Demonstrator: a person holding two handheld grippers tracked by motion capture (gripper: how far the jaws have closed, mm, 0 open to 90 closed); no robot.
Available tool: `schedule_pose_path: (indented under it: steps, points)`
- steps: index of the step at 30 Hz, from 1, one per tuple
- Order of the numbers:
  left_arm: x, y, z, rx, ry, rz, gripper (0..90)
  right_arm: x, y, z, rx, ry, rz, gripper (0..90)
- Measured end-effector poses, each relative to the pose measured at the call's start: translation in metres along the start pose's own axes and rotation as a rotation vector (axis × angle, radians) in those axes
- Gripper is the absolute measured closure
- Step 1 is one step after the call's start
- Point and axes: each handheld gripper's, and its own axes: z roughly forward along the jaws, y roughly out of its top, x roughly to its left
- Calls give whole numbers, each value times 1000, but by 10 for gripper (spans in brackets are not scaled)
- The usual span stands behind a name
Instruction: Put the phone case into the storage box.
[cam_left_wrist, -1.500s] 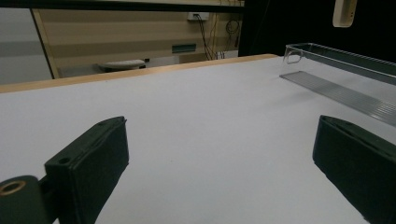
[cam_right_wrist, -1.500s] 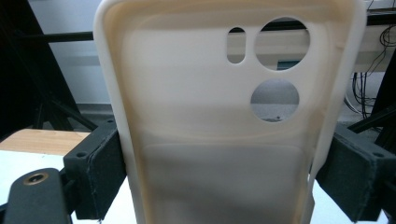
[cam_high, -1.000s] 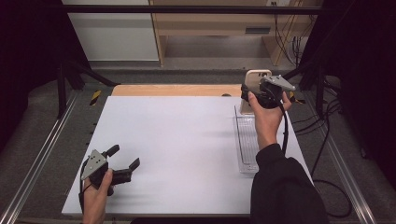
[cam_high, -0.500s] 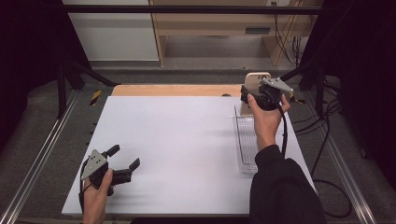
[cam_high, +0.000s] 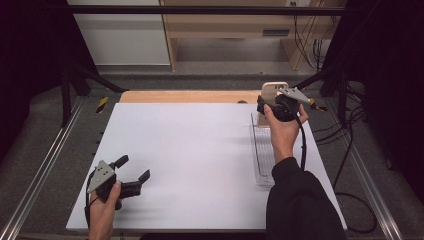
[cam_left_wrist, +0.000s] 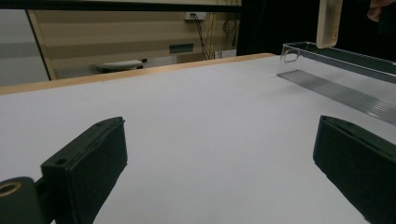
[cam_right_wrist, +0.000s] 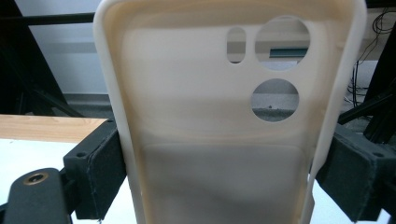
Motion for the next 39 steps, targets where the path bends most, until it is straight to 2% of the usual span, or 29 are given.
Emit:
schedule_pose_path:
  steps: [16, 20, 24, 39]
  points:
    - [0, 0, 2, 6, -5, 7, 26, -9, -16, 30, 3, -42, 42, 120]
    - [0, -1, 2, 7, -5, 8, 26, -7, -20, 35, 9, -51, 33, 121]
    - [0, -1, 2, 6, -5, 8, 26, -5, -22, 38, 10, -55, 21, 120]
    - [0, -1, 3, 7, -8, 11, 26, -6, -26, 44, 6, -72, 32, 119]
